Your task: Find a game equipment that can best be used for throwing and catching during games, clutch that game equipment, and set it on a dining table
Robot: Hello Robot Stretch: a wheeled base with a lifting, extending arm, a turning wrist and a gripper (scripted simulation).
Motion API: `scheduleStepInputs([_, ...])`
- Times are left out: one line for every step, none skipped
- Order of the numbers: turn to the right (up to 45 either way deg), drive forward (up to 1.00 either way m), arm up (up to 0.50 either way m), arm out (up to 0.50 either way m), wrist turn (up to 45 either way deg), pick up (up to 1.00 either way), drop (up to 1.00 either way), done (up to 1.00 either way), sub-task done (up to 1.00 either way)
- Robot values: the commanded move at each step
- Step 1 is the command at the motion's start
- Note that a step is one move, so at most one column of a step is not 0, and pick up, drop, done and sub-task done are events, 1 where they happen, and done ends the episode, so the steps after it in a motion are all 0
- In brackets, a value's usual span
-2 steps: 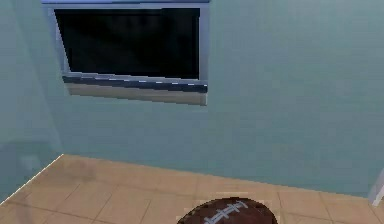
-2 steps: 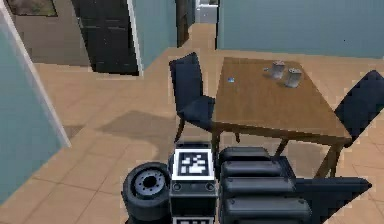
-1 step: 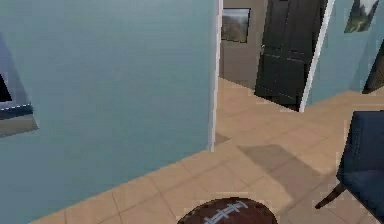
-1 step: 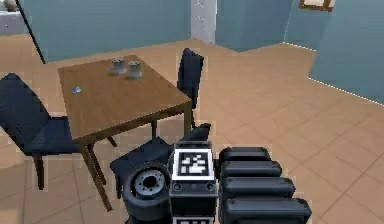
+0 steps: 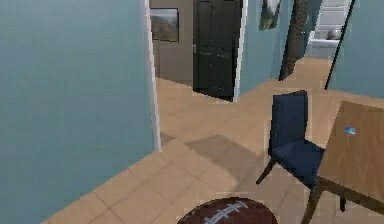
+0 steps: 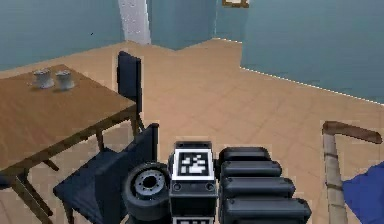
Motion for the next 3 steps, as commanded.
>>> scheduleStepInputs([0.0,0.95,0.0,0.0,0.0,0.0,0.0,0.0,0.0])
scheduleStepInputs([-45.0,0.0,0.0,0.0,0.0,0.0,0.0,0.0,0.0])
scheduleStepInputs([-6.0,0.0,0.0,0.0,0.0,0.0,0.0,0.0,0.0])
